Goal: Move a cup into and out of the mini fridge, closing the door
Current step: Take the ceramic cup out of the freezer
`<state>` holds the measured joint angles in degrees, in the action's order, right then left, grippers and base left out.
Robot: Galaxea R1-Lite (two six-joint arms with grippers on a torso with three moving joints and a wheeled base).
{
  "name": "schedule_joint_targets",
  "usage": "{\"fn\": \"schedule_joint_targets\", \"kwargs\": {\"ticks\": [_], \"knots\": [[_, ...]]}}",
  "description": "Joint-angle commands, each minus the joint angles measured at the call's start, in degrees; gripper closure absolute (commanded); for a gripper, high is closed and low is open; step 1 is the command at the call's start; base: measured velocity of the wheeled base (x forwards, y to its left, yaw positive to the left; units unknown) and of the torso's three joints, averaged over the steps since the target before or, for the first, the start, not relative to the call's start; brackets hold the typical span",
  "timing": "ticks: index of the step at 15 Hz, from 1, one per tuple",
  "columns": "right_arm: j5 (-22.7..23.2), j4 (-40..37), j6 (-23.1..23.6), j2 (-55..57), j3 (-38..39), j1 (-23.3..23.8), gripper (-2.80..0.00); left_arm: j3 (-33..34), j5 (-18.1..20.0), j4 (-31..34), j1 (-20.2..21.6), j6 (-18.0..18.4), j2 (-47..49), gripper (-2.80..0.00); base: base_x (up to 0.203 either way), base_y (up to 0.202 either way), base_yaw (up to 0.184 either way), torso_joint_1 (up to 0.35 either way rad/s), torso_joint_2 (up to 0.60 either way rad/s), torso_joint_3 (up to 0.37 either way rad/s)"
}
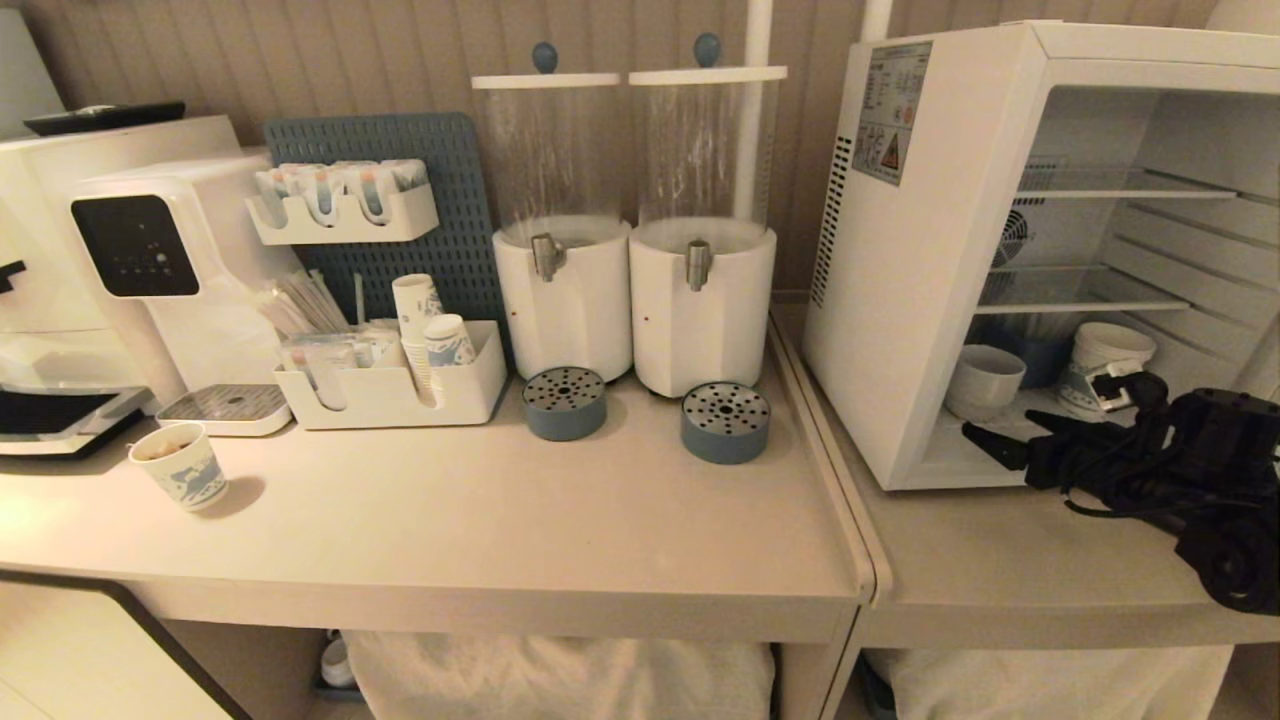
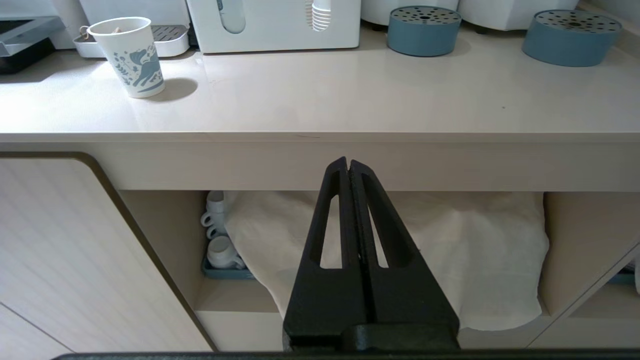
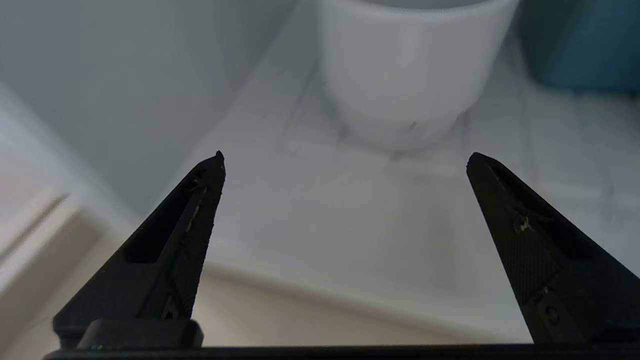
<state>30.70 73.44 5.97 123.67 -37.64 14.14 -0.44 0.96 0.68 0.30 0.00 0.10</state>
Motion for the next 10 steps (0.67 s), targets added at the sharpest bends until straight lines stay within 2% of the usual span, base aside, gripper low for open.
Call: {"fn": "schedule_joint_targets", "kwargs": {"ticks": [1,8,10], "knots": [[0.19,0.82,0.02,4.23,-3.13,0.22,-2.8,0.0,0.0,0.02,-0.04,0.0,-0.01,0.0,0.0,0.0,0.0,0.0,0.0,0.0],[-0.4,-2.45,-1.07,9.87,-14.09,0.41,-2.8,0.09,-0.08,-0.18,0.05,-0.26,-0.01,0.0,0.0,0.0,0.0,0.0,0.0,0.0],[-0.73,-5.43,-1.13,10.48,-18.45,0.52,-2.8,0.09,-0.08,-0.24,0.05,-0.26,-0.01,0.0,0.0,0.0,0.0,0.0,0.0,0.0]]}}
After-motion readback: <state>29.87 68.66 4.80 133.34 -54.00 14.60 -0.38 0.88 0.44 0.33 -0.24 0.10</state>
